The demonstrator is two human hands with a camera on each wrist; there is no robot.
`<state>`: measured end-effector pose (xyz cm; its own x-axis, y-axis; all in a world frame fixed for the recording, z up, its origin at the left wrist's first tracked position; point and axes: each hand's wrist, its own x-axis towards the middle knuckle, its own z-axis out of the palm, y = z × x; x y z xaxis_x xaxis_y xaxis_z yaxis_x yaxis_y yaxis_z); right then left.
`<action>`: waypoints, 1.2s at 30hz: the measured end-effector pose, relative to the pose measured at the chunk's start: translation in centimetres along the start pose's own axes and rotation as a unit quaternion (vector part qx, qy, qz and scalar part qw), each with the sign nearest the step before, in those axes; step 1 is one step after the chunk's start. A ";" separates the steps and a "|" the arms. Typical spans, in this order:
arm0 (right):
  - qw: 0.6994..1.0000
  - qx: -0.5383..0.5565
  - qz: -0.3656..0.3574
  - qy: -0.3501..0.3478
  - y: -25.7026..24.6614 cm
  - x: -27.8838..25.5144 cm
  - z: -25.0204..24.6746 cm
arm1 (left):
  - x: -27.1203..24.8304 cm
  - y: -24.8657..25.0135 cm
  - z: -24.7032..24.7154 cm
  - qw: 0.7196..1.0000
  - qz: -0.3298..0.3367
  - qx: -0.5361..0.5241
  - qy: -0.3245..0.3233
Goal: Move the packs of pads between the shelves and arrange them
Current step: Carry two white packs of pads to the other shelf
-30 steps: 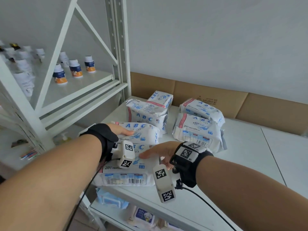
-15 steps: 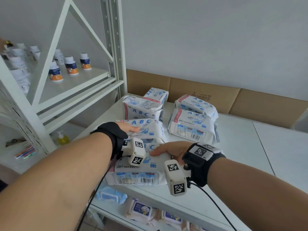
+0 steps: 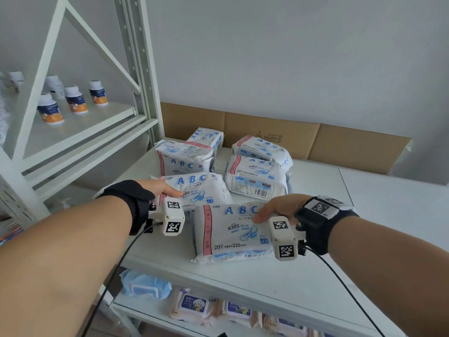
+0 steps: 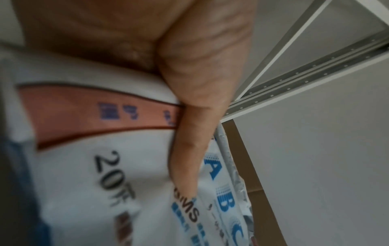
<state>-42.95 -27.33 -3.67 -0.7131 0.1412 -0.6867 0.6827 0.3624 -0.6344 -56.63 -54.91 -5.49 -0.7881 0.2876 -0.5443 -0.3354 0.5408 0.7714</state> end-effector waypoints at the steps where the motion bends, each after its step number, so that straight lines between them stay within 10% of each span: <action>1: 1.000 0.000 -0.005 -0.004 0.2 -0.2 -0.1 | -0.3 0.1 0.1 1.000 -0.005 0.000 -0.002; 14: 0.975 0.119 -0.164 -0.091 0.9 -4.9 -5.0 | -5.4 2.7 -0.5 0.995 0.023 -0.101 -0.015; 22: 0.887 0.341 -0.308 0.056 2.0 -8.3 -7.4 | -5.6 6.3 3.5 0.943 0.194 -0.271 0.003; 36: 0.794 0.471 -0.306 0.234 16.7 -16.8 -4.5 | -6.5 8.7 19.6 0.926 0.198 -0.274 -0.170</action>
<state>-20.24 -19.52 -1.13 -0.7877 0.6107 -0.0809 -0.1545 -0.3230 -0.9337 -44.35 -36.61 -1.75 -0.7288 0.6595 -0.1840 -0.3395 -0.1148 0.9336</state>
